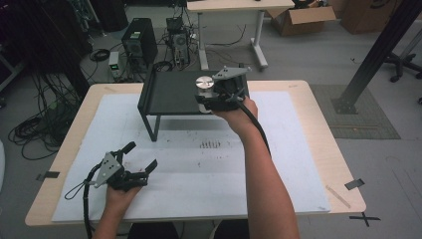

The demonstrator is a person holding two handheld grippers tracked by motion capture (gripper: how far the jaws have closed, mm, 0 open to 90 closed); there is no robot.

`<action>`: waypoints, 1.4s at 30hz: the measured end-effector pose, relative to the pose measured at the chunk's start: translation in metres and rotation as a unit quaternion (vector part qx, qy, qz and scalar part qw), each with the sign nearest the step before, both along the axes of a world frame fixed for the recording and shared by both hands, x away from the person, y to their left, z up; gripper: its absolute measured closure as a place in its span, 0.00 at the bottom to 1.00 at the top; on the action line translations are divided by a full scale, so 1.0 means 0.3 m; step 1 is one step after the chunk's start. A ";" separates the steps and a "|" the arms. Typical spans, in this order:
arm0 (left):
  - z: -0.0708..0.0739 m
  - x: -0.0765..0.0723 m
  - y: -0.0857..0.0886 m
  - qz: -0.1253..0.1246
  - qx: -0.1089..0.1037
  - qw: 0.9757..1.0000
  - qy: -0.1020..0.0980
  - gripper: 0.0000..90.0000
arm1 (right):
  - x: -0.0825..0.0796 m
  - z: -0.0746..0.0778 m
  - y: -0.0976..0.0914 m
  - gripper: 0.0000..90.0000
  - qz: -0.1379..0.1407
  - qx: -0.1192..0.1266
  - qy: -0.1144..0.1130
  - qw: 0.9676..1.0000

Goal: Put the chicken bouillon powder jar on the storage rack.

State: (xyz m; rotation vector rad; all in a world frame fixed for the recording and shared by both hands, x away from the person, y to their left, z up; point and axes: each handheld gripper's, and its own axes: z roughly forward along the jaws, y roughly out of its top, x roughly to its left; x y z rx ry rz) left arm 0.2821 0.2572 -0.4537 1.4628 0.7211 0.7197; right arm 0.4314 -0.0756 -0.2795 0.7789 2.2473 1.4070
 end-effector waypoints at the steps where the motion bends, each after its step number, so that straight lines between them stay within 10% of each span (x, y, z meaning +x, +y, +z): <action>1: 0.000 0.000 0.000 0.000 0.000 1.000 0.000 0.00 | 0.005 -0.003 0.001 0.47 -0.005 0.000 0.000 1.000; 11: 0.000 0.000 0.001 -0.001 0.000 1.000 -0.001 0.00 | 0.047 -0.030 0.009 0.47 -0.050 0.007 0.007 0.999; 29: 0.000 0.000 0.001 0.000 0.000 1.000 -0.001 0.00 | 0.052 -0.035 0.012 0.47 -0.051 0.012 0.007 0.999; 42: 0.000 0.000 0.001 0.000 0.000 1.000 -0.001 0.00 | 0.015 -0.014 -0.036 0.27 -0.054 0.040 0.011 0.998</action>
